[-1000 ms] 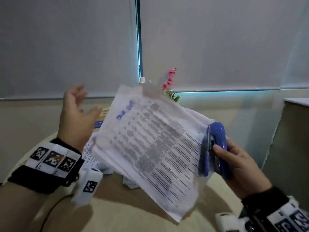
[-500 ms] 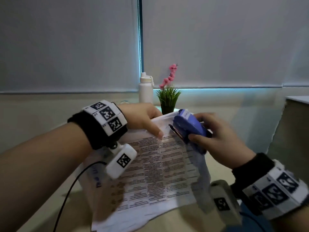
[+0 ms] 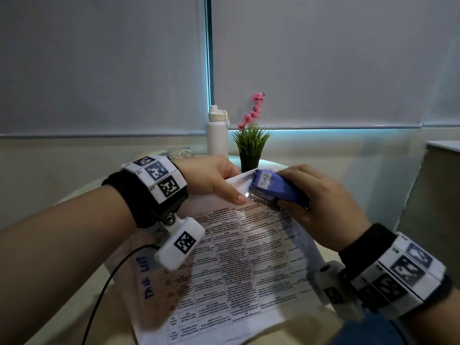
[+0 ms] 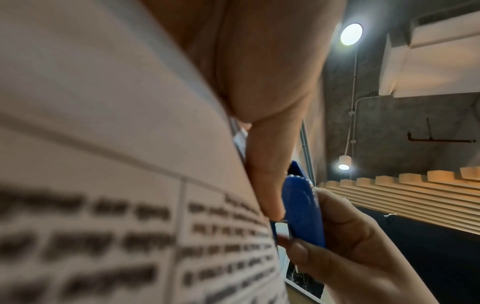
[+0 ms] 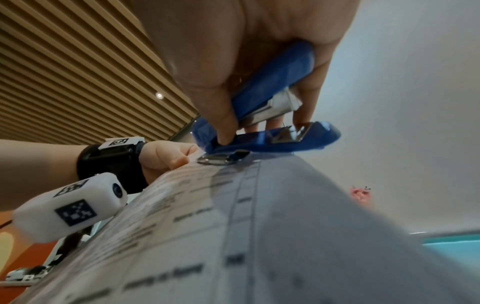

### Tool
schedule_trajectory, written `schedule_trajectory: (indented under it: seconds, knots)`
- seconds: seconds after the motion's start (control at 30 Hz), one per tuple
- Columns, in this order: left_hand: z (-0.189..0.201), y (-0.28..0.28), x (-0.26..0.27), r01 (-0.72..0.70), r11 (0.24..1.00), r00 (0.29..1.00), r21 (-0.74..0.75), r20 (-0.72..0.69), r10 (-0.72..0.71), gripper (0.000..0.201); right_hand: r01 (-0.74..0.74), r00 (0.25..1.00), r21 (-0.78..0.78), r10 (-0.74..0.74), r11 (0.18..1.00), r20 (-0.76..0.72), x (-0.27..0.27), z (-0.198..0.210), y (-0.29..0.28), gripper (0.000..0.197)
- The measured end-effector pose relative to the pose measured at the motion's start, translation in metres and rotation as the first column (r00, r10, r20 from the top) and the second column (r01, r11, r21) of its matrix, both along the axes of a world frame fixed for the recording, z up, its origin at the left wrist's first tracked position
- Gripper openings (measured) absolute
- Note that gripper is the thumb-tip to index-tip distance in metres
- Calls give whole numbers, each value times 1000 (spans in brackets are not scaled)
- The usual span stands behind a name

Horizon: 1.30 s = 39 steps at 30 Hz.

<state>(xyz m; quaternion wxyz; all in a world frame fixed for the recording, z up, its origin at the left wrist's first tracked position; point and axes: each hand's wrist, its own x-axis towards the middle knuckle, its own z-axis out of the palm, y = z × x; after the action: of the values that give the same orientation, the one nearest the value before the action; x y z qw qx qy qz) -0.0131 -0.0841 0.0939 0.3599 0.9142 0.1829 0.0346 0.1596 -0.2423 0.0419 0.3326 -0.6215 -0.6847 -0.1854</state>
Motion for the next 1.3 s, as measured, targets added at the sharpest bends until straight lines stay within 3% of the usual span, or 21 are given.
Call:
schedule_trajectory:
  seconds: [0.2,0.3,0.37,0.47,0.57,0.7,0.83,0.97,1.07,1.17,1.3]
  knots:
    - [2,0,1,-28,999,999,-33,27,29,34,-28,994,76,36,997,-104,-3,-6,4,41]
    - [1,-4,1,-8,999,1000,36,-20,9,9,-39,999,81,39,996,8,-6,-6,3,41]
    - [-2,-8,3,-8,996,1000,90,-18,9,5,-50,999,84,49,995,14,-6,-7,3,40]
    - [-3,-11,6,-52,989,999,138,8,52,8,-57,990,98,69,994,-126,-11,-8,6,39]
    - [-4,-9,7,-50,979,998,198,-14,54,10,-50,998,92,53,995,-34,-14,-10,7,38]
    - [-4,-9,7,-67,986,998,155,28,63,16,-38,986,59,47,998,-157,-17,-10,9,39]
    - [-8,-7,5,-53,977,998,206,-9,56,17,-26,999,108,29,994,-26,-22,-11,10,36]
    - [-8,-7,4,-50,985,999,168,16,48,13,-46,980,101,64,994,-188,-26,-13,16,35]
    - [-10,-8,4,-58,981,998,186,9,58,14,-16,998,138,25,990,-63,-28,-14,18,33]
    - [-9,-8,4,-79,994,996,81,55,74,14,-29,957,90,53,996,-286,-27,-15,22,31]
    - [-15,-8,4,-16,994,1000,110,-3,17,15,-58,747,78,95,995,-658,-24,-16,28,21]
